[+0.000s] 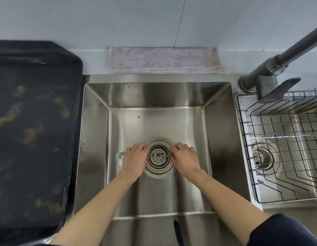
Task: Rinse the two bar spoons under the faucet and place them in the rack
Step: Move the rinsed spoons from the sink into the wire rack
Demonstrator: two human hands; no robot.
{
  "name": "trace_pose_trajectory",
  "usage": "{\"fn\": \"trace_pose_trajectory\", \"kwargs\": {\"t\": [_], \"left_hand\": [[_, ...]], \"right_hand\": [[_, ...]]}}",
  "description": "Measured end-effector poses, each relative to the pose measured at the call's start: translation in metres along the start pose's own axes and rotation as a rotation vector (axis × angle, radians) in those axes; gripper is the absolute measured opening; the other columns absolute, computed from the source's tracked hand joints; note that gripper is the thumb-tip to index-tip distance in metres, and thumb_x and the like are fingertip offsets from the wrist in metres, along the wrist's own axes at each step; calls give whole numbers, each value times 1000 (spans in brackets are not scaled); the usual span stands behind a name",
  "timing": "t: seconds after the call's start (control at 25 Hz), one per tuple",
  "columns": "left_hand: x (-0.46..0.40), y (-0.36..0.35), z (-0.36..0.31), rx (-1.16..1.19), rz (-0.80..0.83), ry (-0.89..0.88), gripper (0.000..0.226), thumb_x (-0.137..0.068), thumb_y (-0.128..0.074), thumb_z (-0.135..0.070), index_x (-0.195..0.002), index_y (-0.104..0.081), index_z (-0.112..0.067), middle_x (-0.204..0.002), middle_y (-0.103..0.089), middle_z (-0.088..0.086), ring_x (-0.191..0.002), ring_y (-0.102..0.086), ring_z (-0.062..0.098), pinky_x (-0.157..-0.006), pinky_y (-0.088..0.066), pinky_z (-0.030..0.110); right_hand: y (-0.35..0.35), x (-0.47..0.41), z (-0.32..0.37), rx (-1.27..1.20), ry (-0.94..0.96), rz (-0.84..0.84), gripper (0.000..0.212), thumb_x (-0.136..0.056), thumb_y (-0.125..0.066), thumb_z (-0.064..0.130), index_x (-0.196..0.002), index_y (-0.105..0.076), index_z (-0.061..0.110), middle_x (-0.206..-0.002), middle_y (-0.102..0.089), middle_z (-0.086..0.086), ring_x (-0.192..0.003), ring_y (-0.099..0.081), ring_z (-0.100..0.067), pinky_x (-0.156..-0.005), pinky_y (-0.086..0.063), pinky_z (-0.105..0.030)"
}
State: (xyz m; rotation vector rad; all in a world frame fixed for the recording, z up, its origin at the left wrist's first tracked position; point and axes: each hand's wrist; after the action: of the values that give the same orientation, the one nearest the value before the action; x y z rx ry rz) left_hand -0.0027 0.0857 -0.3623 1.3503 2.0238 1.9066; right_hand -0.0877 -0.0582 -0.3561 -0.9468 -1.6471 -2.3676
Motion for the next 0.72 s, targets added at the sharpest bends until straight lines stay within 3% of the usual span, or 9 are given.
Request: {"fn": "trace_pose_trajectory", "kwargs": {"t": [0.72], "left_hand": [[73, 86, -38, -110, -254, -49, 24, -94, -39, -21, -113, -53, -16, -118, -57, 4, -115, -50, 22, -96, -37, 33]], "right_hand": [[86, 72, 3, 61, 176, -361, 19, -94, -46, 12, -110, -56, 10, -113, -56, -10, -109, -52, -29, -86, -45, -38]]}}
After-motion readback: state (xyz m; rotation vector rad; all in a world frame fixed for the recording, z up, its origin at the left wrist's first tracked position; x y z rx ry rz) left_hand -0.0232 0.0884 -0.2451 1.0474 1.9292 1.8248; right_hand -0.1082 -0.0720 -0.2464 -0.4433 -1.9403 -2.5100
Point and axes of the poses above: each hand's wrist, its own x-axis away from the middle knuckle, its own y-axis out of the back of the hand, z = x × y
